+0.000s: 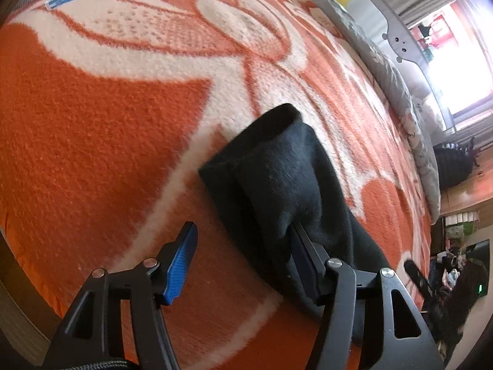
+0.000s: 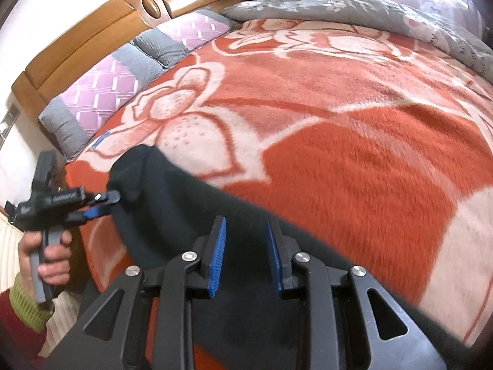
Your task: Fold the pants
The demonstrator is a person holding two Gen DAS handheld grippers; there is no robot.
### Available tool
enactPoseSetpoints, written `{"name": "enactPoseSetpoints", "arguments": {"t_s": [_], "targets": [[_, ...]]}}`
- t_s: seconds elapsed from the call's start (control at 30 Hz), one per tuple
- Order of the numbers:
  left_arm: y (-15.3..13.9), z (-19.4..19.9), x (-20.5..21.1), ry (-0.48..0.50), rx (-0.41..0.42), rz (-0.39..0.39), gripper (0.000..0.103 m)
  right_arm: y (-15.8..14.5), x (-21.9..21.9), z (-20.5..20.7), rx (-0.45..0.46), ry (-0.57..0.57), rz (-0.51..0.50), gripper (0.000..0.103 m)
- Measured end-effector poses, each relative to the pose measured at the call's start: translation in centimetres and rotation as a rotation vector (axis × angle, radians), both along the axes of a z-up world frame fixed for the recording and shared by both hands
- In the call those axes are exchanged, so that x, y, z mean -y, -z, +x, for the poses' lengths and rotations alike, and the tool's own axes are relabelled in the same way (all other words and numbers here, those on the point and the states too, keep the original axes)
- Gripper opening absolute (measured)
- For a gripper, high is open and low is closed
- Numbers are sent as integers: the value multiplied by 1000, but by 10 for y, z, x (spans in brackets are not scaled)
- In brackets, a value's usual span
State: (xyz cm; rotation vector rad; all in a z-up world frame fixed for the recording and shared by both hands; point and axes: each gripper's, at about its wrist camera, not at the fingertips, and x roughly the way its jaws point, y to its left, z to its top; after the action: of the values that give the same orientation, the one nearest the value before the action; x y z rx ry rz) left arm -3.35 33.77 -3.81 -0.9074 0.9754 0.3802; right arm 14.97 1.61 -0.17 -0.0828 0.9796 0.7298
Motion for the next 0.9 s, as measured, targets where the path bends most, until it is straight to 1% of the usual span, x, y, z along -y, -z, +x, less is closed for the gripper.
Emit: {"name": "enactPoseSetpoints", "arguments": {"t_s": [0.07, 0.17, 0.2, 0.3, 0.37, 0.43, 0.47, 0.53, 0.6, 0.63, 0.67, 0.73, 0.83, 0.9], "targets": [[6, -3, -1, 4, 4, -9, 61, 10, -9, 16, -11, -6, -40, 28], [10, -2, -2, 15, 13, 0, 61, 33, -24, 36, -74, -43, -121, 28], [10, -2, -2, 20, 13, 7, 61, 39, -27, 38, -94, -58, -134, 28], [12, 2, -1, 31, 17, 21, 61, 46, -36, 39, -111, -119, -131, 28], [14, 5, -2, 37, 23, 19, 61, 49, -40, 37, -141, -163, -117, 28], [15, 7, -4, 43, 30, 16, 61, 51, -42, 33, -136, -195, -127, 28], [16, 9, -4, 48, 32, 17, 61, 53, -42, 29, -119, -220, -137, 30], [18, 11, -5, 54, 31, 19, 61, 56, -40, 28, -120, -240, -150, 35], [18, 13, -5, 56, 34, 19, 61, 54, -38, 29, -122, -251, -133, 35], [18, 14, -5, 57, 37, 19, 61, 52, -36, 29, -117, -257, -123, 37], [19, 14, -5, 58, 39, 20, 61, 52, -36, 30, -115, -260, -130, 42], [20, 15, -5, 61, 40, 25, 61, 58, -41, 34, -123, -268, -163, 45], [19, 22, -2, 75, 35, 48, 62, 64, -54, 40, -126, -288, -186, 45], [20, 26, 0, 77, 33, 62, 61, 69, -64, 42, -141, -293, -223, 45]]}}
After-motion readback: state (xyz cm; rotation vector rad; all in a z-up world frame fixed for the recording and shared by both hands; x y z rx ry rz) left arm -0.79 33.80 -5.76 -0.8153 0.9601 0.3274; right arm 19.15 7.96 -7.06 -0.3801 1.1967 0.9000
